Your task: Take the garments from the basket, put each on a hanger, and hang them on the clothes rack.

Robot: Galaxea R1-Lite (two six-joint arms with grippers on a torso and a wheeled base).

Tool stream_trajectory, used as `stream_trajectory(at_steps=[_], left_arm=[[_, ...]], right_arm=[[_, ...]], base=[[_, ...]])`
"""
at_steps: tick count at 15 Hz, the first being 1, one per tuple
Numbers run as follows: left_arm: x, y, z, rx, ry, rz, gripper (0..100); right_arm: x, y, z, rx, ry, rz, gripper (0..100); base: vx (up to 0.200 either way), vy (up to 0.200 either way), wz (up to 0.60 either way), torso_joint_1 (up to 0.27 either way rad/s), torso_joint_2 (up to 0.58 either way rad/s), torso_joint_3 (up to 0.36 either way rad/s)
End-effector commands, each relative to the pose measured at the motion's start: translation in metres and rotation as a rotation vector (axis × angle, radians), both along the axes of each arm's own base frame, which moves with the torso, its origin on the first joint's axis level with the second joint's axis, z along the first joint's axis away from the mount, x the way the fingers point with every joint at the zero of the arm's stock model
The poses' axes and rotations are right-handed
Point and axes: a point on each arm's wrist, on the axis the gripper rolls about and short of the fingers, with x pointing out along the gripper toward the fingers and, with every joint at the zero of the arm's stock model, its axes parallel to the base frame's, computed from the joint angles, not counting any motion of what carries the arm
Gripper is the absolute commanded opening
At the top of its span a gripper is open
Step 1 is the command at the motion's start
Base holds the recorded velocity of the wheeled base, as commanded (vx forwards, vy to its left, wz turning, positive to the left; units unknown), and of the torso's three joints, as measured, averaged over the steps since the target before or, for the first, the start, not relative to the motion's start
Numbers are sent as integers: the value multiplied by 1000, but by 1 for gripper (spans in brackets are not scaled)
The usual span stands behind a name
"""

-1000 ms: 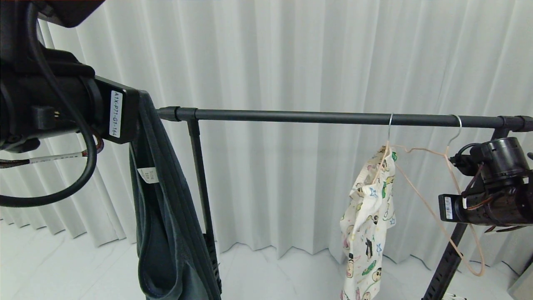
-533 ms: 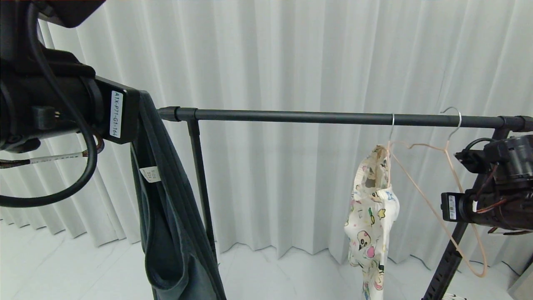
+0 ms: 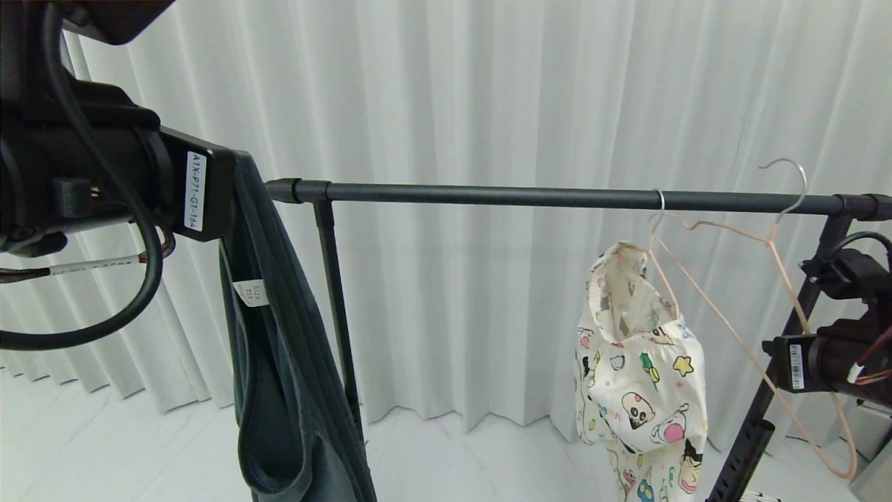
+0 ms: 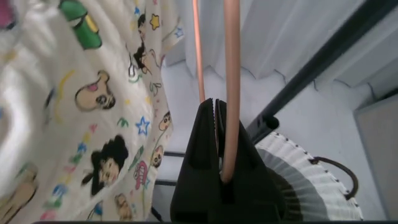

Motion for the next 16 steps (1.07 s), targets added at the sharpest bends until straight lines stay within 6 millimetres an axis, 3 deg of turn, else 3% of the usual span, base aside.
stream_trajectory(at_steps=[1,4,8,12,16], left_arm=[[0,-1,0,2,-2,7,0],[-1,-2,0,3,-3,4,0],[-1,-2,0,4,-2,4,0],[0,-2,-6,17,16,4,0],[1,-3,-17,41,48,4,0]], right_arm=[[-32,-8,16,-1,-52,17,0],[-66,-16,21,-16,-59,55,0],[-95,-22,16,-44,-61,92,0],[-100,-15,20,-35,-88,175,0],[-104,7,35,-13,-127,388,0]], base=[[-200,0,0,-2,2,2],[-200,0,0,4,7,-1],[-200,0,0,-4,0,4],[-200,0,0,4,2,7],[-200,0,0,4,5,-2]])
